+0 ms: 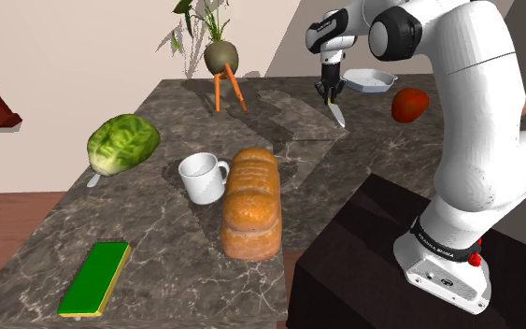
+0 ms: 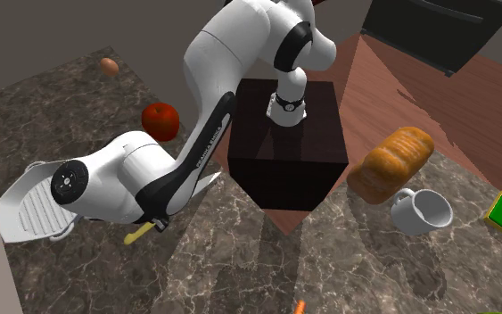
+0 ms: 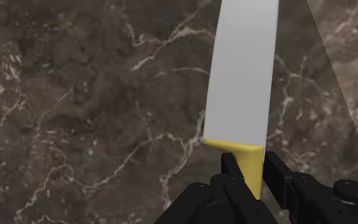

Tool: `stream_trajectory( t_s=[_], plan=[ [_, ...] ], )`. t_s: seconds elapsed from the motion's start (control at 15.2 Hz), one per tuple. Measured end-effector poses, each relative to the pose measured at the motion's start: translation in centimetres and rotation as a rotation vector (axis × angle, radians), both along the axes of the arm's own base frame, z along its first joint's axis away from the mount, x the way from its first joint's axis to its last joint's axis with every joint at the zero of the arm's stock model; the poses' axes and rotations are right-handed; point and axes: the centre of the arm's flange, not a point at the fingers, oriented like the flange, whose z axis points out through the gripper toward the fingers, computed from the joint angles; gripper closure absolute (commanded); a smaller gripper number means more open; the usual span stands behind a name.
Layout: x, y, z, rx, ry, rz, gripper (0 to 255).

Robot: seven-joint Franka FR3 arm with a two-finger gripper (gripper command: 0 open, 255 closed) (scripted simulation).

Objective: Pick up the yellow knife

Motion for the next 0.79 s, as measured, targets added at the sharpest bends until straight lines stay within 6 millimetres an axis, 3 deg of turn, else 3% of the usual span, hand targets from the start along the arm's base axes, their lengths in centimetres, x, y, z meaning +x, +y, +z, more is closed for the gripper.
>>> stream_trajectory(
  t_s=[0.2,0.79],
  plan=[
    [0.0,0.0,0.6,0.001,0.001,0.000,255],
    [0.1,0.0,5.2,0.001,0.001,0.000,255]
  ],
)
